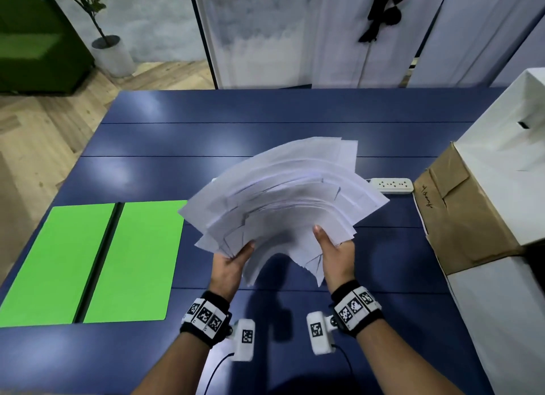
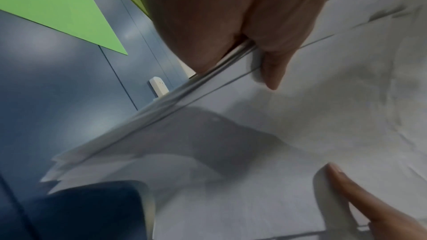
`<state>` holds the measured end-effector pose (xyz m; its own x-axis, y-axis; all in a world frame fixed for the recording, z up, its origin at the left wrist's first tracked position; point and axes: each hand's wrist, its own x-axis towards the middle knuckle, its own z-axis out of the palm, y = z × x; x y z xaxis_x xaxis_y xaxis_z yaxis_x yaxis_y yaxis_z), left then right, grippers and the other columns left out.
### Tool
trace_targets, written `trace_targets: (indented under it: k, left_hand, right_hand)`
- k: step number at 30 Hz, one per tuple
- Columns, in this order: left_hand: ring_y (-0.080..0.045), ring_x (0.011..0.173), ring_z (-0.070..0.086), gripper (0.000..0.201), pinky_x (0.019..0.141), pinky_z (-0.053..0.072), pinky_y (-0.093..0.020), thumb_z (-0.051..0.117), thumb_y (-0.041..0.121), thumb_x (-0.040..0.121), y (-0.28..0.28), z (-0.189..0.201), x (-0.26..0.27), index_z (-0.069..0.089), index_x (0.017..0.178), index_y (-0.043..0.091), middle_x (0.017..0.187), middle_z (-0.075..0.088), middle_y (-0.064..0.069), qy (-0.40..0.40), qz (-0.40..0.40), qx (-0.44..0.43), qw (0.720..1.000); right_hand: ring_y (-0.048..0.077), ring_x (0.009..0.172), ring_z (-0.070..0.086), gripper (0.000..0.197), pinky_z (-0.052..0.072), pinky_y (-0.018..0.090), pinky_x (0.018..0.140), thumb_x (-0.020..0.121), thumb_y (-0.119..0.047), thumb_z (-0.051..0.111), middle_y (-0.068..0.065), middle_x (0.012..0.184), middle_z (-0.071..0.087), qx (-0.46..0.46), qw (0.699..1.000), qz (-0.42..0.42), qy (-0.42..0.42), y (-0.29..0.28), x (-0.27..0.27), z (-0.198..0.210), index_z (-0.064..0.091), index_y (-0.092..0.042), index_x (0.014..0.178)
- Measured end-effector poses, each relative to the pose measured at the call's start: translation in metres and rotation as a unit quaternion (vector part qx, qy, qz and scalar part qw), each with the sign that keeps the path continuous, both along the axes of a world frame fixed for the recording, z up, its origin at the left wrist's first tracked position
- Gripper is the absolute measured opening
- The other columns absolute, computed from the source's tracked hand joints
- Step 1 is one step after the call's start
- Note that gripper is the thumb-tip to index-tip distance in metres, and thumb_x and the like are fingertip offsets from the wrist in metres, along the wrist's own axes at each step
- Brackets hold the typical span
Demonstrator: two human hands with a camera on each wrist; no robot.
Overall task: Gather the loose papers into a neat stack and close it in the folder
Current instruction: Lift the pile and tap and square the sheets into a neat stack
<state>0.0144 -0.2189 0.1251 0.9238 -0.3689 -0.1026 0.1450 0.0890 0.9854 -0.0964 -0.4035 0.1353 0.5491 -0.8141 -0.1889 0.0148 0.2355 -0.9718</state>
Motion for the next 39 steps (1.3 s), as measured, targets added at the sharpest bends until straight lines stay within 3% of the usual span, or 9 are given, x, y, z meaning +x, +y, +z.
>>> trace_targets:
  k: [3,6,9,15,19,27,30,34,39]
  left_hand:
    - [-0.012,0.095,0.073,0.037,0.092,0.058,-0.034,0.068,-0.015,0.082,0.003,-0.005,0.000,0.065,0.115,0.003,0.101,0.078,0.002,0.021,-0.018,0.021,0.999]
    - [-0.012,0.091,0.074,0.040,0.080,0.059,-0.026,0.067,-0.020,0.080,0.006,0.001,0.008,0.063,0.117,-0.005,0.100,0.079,0.001,0.019,-0.040,0.009,0.999]
    - [-0.006,0.079,0.071,0.037,0.071,0.056,-0.019,0.067,-0.021,0.079,0.009,0.007,0.022,0.062,0.115,-0.014,0.090,0.078,0.007,-0.001,-0.078,0.013,0.997]
    - [-0.006,0.090,0.071,0.047,0.078,0.055,-0.021,0.073,-0.019,0.073,0.013,0.010,0.037,0.063,0.117,-0.005,0.097,0.078,0.006,-0.001,-0.111,0.038,0.993]
    - [-0.012,0.098,0.072,0.051,0.083,0.056,-0.023,0.073,-0.018,0.073,0.013,0.012,0.036,0.063,0.121,-0.004,0.108,0.077,0.001,0.002,-0.128,0.033,0.991]
    - [-0.015,0.101,0.071,0.054,0.084,0.055,-0.026,0.079,-0.009,0.070,0.016,0.008,0.038,0.064,0.120,0.003,0.111,0.076,-0.002,0.018,-0.113,0.034,0.993]
    - [-0.017,0.098,0.072,0.049,0.082,0.056,-0.025,0.079,-0.012,0.070,0.016,0.010,0.036,0.067,0.114,0.006,0.105,0.077,-0.001,0.022,-0.110,0.026,0.993]
    - [-0.018,0.102,0.071,0.053,0.085,0.056,-0.026,0.080,-0.011,0.071,0.015,0.014,0.035,0.065,0.120,0.004,0.111,0.076,-0.003,0.014,-0.114,0.022,0.993]
    - [-0.018,0.106,0.069,0.059,0.086,0.056,-0.027,0.081,-0.003,0.066,0.016,0.012,0.035,0.064,0.120,0.015,0.115,0.074,-0.003,0.020,-0.116,0.014,0.993]
  right_hand:
    - [0.000,0.087,0.072,0.011,0.053,0.019,0.080,0.091,-0.009,0.073,-0.013,0.091,0.079,0.007,1.000,0.025,0.012,0.004,-0.003,0.004,0.075,-0.018,0.096]
    - [0.007,0.091,0.074,0.017,0.055,0.019,0.079,0.090,-0.002,0.071,-0.005,0.096,0.079,0.020,0.999,0.033,-0.036,-0.004,-0.005,0.027,0.073,-0.008,0.106]
    - [-0.004,0.084,0.072,0.015,0.052,0.010,0.075,0.090,-0.003,0.070,-0.015,0.086,0.078,0.010,0.997,0.008,-0.077,-0.012,-0.001,0.054,0.070,-0.005,0.105]
    - [-0.009,0.083,0.070,0.007,0.052,0.009,0.077,0.092,-0.010,0.069,-0.021,0.082,0.076,0.002,0.994,-0.026,-0.106,-0.009,0.011,0.085,0.068,-0.013,0.099]
    - [0.013,0.104,0.072,0.038,0.056,0.028,0.093,0.088,-0.026,0.074,0.003,0.109,0.078,-0.027,0.993,-0.052,-0.103,-0.003,0.015,0.092,0.071,-0.001,0.116]
    - [0.028,0.108,0.071,0.033,0.053,0.049,0.102,0.087,-0.010,0.069,0.015,0.114,0.075,-0.020,0.996,-0.065,-0.059,-0.006,0.021,0.085,0.068,0.000,0.118]
    - [0.024,0.110,0.071,0.033,0.054,0.044,0.100,0.091,-0.018,0.072,0.008,0.114,0.076,-0.025,0.995,-0.067,-0.065,-0.003,0.023,0.088,0.068,-0.005,0.120]
    - [0.014,0.107,0.072,0.059,0.055,0.039,0.098,0.075,-0.045,0.085,-0.002,0.114,0.076,-0.040,0.995,-0.087,-0.041,0.001,0.029,0.091,0.065,-0.018,0.123]
    - [0.011,0.097,0.074,0.046,0.057,0.046,0.095,0.071,-0.022,0.081,-0.008,0.104,0.077,-0.050,0.993,-0.103,-0.003,-0.003,0.032,0.082,0.066,-0.025,0.114]
